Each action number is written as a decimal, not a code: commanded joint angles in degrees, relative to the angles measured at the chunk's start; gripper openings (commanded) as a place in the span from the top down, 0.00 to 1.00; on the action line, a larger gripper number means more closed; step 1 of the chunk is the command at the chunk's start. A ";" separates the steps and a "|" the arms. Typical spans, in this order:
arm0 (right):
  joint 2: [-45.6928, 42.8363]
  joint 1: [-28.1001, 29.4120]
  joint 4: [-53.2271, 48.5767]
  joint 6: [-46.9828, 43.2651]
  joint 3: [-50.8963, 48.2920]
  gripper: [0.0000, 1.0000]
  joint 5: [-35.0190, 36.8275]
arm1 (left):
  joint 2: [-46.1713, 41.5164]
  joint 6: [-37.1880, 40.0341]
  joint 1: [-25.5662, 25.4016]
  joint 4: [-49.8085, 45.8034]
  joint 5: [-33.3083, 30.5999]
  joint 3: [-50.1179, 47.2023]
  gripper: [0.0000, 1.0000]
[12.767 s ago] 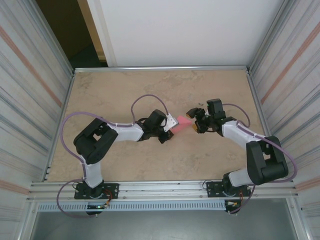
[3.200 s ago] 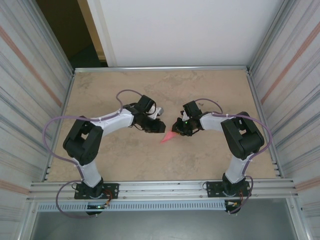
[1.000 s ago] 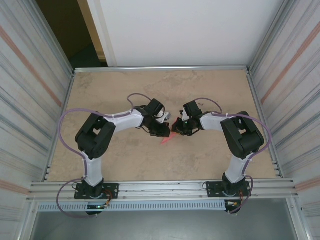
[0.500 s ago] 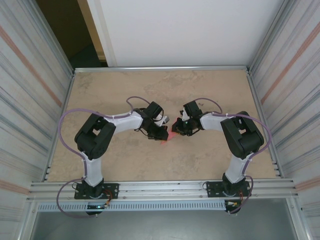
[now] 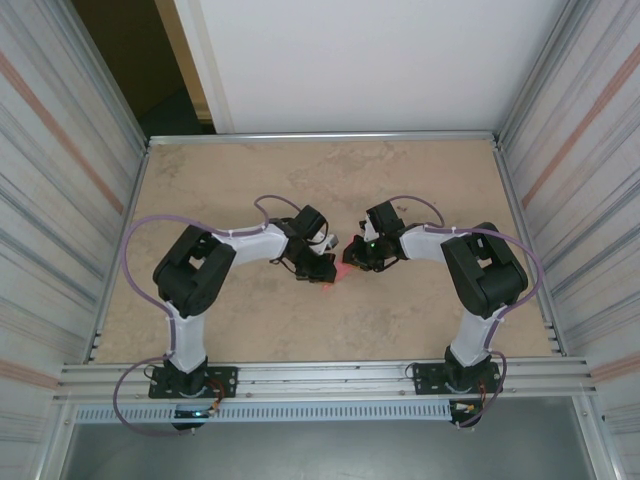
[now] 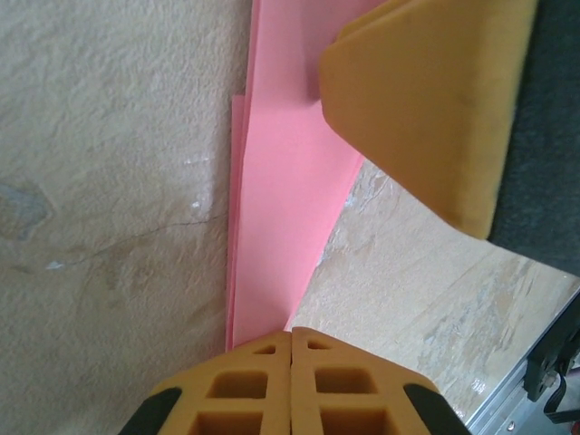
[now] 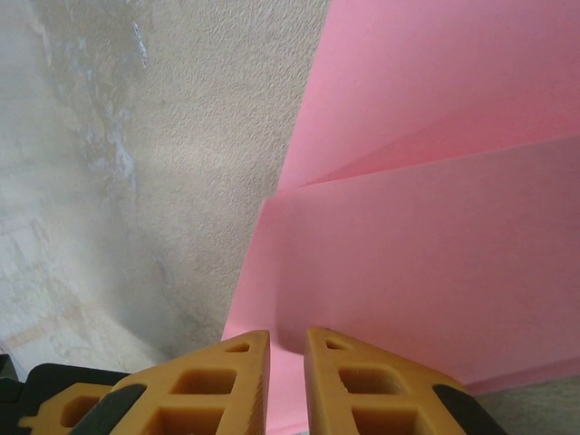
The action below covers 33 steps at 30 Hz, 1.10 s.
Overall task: Fold a paper plane with a square sheet of paper (pick it up from the middle)
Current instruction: Fold the wing for the fifth time at the center of the table.
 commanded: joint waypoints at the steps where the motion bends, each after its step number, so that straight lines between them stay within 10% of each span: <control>1: 2.25 0.14 -1.99 -0.74 -0.41 0.82 1.45 | 1.10 -0.79 -0.64 -0.86 -0.68 -0.76 0.93; 33: 2.67 0.22 -3.65 -1.51 -0.04 0.86 2.65 | 0.61 -2.26 -0.53 0.49 -3.81 1.89 0.92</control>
